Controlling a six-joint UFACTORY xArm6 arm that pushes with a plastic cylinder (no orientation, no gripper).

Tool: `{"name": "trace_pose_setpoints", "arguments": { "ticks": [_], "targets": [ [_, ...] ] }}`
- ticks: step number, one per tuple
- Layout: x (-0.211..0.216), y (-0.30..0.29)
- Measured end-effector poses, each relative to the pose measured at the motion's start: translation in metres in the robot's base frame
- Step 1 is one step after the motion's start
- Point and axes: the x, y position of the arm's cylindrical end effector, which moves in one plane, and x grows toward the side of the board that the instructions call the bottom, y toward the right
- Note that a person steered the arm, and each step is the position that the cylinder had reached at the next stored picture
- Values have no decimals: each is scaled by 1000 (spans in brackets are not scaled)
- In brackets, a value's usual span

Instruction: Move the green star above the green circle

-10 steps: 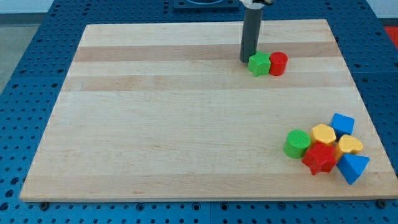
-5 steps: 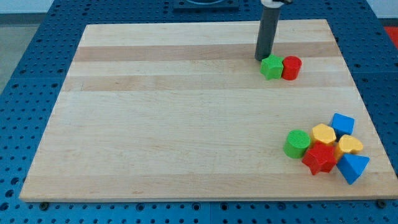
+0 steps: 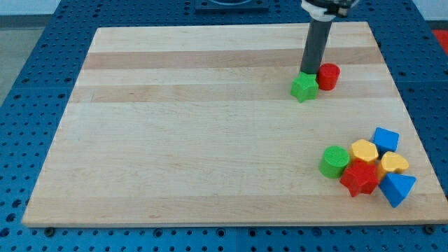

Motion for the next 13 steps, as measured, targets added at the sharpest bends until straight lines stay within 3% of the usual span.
{"name": "trace_pose_setpoints", "arguments": {
  "ticks": [4,10,13],
  "targets": [
    [67,-64],
    [73,-15],
    [112,-15]
  ]
}}
